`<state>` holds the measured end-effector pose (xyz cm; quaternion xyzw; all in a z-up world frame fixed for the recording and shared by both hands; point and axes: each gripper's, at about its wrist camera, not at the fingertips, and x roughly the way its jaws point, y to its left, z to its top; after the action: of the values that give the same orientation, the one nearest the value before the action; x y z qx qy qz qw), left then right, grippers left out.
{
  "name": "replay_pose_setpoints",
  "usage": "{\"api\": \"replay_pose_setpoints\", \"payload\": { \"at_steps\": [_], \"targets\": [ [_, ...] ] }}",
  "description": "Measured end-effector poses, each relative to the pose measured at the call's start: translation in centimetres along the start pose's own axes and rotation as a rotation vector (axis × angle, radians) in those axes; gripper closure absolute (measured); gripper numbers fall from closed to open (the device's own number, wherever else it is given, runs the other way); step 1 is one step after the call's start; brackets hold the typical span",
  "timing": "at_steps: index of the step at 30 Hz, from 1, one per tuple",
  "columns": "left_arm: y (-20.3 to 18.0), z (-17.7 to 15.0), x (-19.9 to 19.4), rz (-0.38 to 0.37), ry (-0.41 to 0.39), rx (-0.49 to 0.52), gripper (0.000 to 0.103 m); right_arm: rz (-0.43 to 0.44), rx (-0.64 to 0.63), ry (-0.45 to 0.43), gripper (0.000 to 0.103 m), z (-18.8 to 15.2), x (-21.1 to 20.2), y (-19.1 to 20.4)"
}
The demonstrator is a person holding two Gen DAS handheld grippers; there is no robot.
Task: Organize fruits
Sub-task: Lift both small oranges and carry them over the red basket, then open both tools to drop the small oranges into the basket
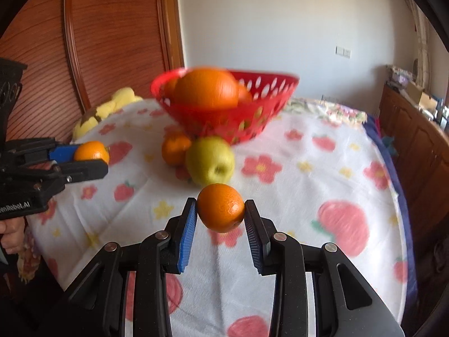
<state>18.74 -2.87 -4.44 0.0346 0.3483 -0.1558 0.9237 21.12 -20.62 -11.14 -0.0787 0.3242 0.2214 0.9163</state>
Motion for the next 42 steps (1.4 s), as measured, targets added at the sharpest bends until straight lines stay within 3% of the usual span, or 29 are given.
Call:
{"api": "replay_pose_setpoints", "payload": {
  "at_steps": [8, 15, 33, 42],
  "targets": [
    [0.2, 3.2, -0.7, -0.01, -0.04, -0.001, 0.069, 0.018, 0.01, -0.073, 0.069, 4.4, -2.4, -1.2],
    [1.2, 6.1, 0.4, -0.014, -0.065, -0.005, 0.069, 0.016, 0.009, -0.088, 0.069, 7.4, -1.8, -2.0],
    [5.2, 12.8, 3.5, -0.022, -0.125, 0.017, 0.069, 0.013, -0.042, -0.086, 0.069, 13.9, 3.8, -2.9],
    [6.8, 15.4, 6.7, -0.015, -0.136, 0.018, 0.069, 0.025, -0.011, -0.053, 0.069, 15.3, 7.5, -4.5]
  ]
}}
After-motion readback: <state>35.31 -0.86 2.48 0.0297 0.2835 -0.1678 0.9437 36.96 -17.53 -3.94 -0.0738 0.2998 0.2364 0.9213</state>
